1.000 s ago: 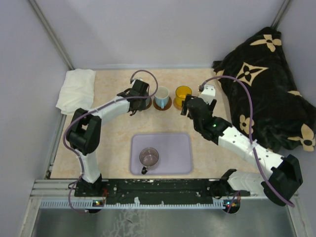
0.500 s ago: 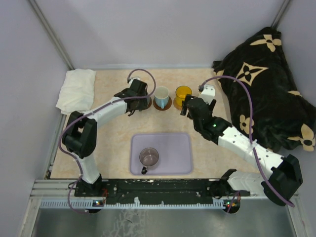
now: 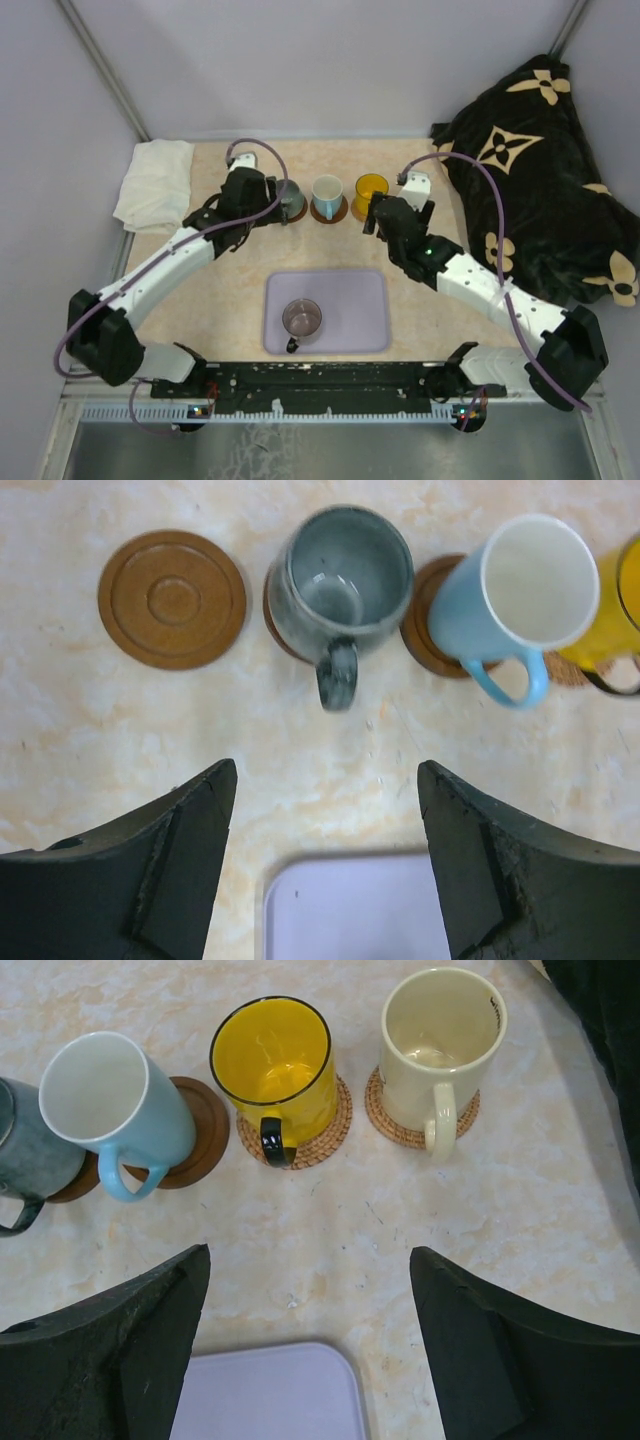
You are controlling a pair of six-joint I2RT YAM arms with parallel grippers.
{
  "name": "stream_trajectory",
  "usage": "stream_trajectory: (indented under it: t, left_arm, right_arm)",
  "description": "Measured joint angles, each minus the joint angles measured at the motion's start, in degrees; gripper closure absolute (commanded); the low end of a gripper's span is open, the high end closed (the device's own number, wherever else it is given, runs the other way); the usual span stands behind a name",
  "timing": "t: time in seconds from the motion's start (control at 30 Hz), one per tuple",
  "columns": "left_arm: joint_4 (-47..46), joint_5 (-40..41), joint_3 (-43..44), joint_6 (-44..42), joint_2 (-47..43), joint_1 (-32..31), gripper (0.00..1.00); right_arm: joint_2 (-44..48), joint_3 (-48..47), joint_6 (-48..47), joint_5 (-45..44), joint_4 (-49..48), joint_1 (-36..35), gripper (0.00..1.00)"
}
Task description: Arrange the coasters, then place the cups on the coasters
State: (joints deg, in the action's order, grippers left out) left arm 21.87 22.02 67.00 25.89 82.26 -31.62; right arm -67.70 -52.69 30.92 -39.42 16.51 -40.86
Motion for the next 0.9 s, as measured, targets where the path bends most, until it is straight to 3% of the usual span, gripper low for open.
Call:
stream_trajectory:
  t: [0.13,0.37,0.53,0.7,0.9]
  left_arm:
    - [0.9,-1.3,-7.8,-0.3,-10.3,-3.0,0.20]
    - [6.0,-1.4,-16.4,2.7,-23.0,-16.7,0.13]
    - [9.6,-2.9,-20.4,6.8,-29.8,-21.9,0.14]
    - [12.1,-4.8,-21.5,9.6,-30.7,-28.5,0.14]
    - [17.2,-4.0,-20.7,14.8,-24.3,-40.0,0.14]
  right_arm:
    - [-1.5,-0.5,-0.4,0.2,-0.4,0.0,0.18]
    - [-2.5,-0.7,-1.3,0.2,-0.7,0.0,0.18]
    - [-2.8,-0.7,-1.4,0.3,-0.7,0.2,0.17]
    - [-3.1,-0.7,-1.3,0.6,-0.6,0.3,0.17]
    - [-3.2,-0.7,-1.3,0.5,-0.4,0.5,0.17]
